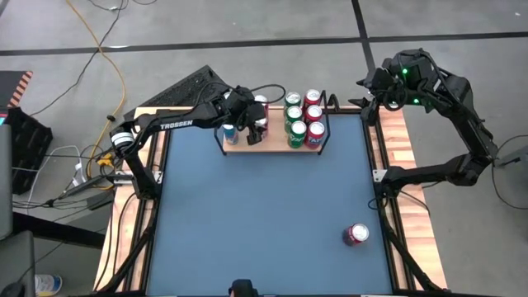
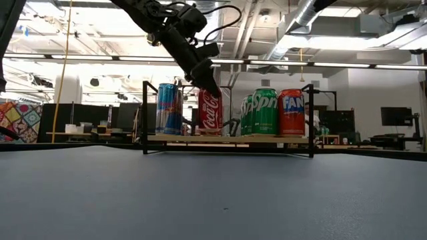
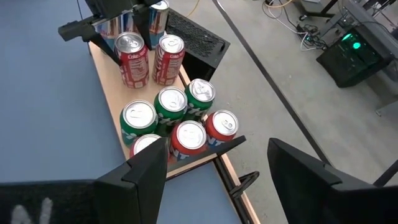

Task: Place canned beverage on shelf
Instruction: Put the left red white soda can on the shelf aligned with the other red white soda can

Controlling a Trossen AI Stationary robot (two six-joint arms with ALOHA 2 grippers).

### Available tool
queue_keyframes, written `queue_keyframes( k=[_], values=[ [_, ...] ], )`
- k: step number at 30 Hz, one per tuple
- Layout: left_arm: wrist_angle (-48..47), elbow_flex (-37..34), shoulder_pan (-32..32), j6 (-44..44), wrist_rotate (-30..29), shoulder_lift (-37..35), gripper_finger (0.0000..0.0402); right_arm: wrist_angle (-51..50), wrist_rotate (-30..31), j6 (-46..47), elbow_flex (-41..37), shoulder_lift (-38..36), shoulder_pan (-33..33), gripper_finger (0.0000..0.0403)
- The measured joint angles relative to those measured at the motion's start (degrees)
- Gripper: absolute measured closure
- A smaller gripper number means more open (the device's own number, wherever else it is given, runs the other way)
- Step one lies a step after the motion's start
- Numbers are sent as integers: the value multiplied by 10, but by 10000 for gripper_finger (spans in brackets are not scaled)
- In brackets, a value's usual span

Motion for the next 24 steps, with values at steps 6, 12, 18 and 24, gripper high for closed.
queue_keyframes(
  k=[6, 12, 18, 24],
  values=[
    [1, 0, 1, 0, 5, 0, 99, 1, 0, 1, 0, 0, 0, 143],
    [4, 0, 1, -1, 17, 1, 81, 1, 0, 13, 0, 0, 0, 143],
    [2, 2, 0, -7, 8, 8, 60, 1, 0, 14, 0, 0, 0, 143],
    [2, 2, -3, -1, -14, 5, 58, 1, 0, 15, 0, 0, 0, 143]
  ],
)
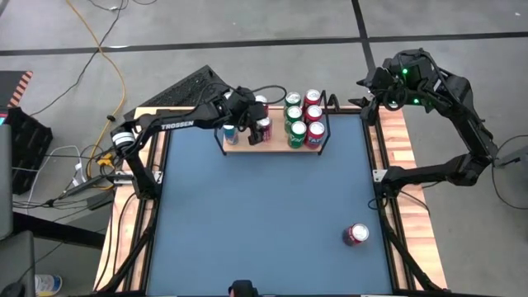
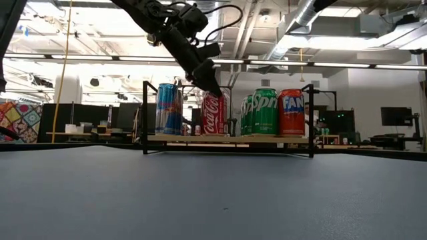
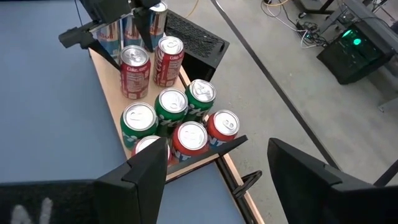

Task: Place canned beverage on shelf
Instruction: Put the left red white soda can on the shelf aligned with the other red white soda can

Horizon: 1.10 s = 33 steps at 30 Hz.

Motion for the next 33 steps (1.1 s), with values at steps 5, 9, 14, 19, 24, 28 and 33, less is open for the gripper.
queue_keyframes(
  k=[5, 9, 14, 19, 24, 28, 33],
  values=[
    [-19, 16, 0, -1, -3, 0, 58, 0, 0, 0, 0, 0, 0, 143],
    [-35, 29, 0, -13, -19, 0, 58, 0, 0, 0, 0, 0, 0, 143],
    [-50, 59, -9, -28, -23, 0, 58, 0, 0, 0, 0, 0, 0, 143],
    [-52, 93, -30, -1, -27, -1, 61, -3, 0, 0, 0, 0, 0, 143],
    [-33, 88, -53, -9, 35, 1, 106, -9, 0, -1, 0, 0, 0, 143],
    [-31, 62, -75, -10, 33, 2, 196, -17, 0, -1, 0, 0, 0, 143],
    [-26, 24, -84, -33, 13, 3, 336, -17, 0, -1, 0, 0, 0, 143]
  ],
)
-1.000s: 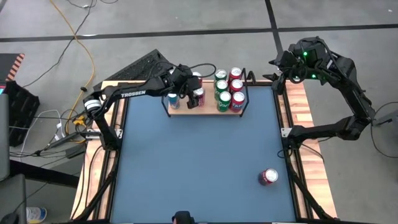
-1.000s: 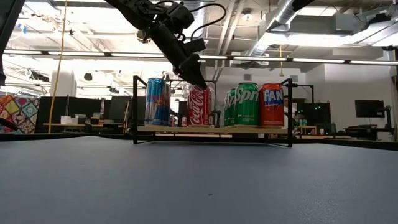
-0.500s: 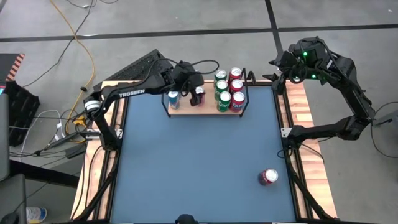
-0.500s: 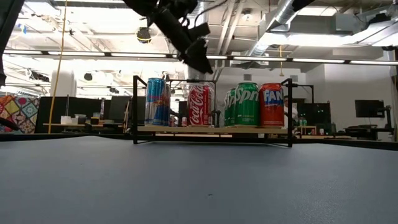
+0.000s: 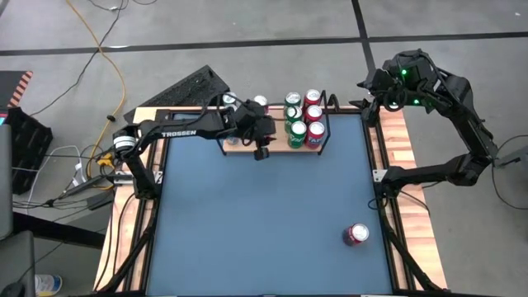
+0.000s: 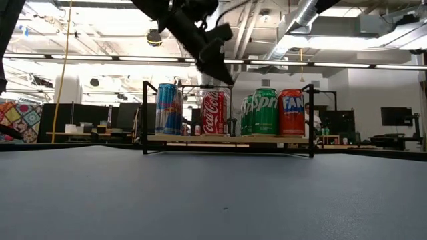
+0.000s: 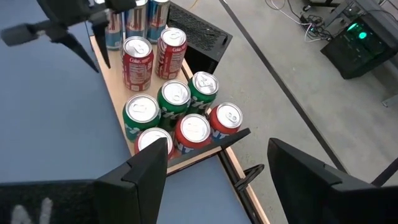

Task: Place canned beverage on shelf
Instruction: Put the left red white soda can on the shelf aligned with the other red white soda can

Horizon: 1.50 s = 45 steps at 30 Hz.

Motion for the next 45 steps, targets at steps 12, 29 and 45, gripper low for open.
queue_keyframes(
  k=[12, 29, 45],
  values=[
    [46, -35, 2, -55, -78, 0, 400, -1, 0, -1, 0, 0, 0, 143],
    [56, -35, 38, -85, -126, 0, 401, -1, 0, 5, 0, 0, 0, 143],
    [115, -25, 10, -43, 13, 0, 387, -1, 0, 16, 0, 0, 0, 143]
  ],
)
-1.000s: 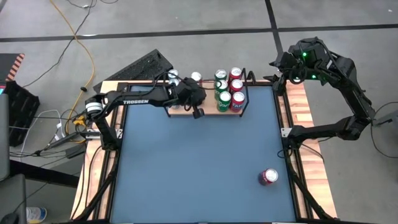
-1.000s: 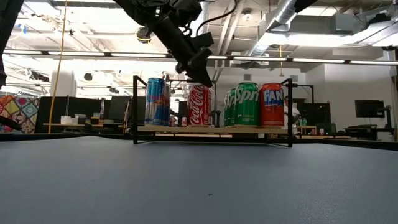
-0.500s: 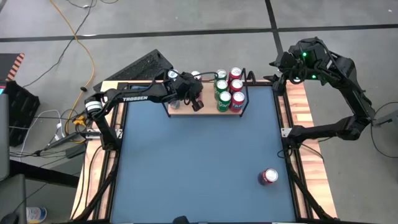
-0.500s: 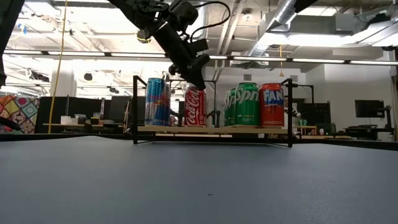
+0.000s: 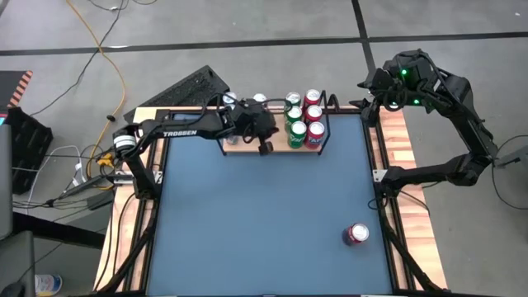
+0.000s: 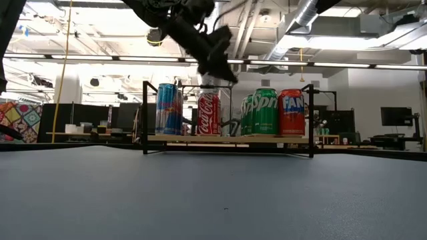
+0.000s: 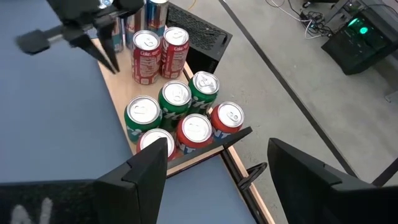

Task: Place canned beverage on shelf
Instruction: Put the left red white soda can on the shelf aligned with the other red white soda can

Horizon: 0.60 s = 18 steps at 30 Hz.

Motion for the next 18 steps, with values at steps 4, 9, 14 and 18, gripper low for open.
queue_keyframes(
  k=[4, 9, 14, 18],
  values=[
    [25, 29, -17, 67, 22, 0, 347, -12, -1, 0, 0, -1, 0, 143],
    [15, 82, -28, 97, -8, 0, 279, -61, -16, 4, 0, -1, 6, 143],
    [-78, 169, -31, 109, -27, 0, 228, -115, -64, 49, 0, -1, 33, 143],
    [-190, 257, -34, 122, -27, 0, 207, -163, -62, 109, 0, -1, 81, 143]
  ],
)
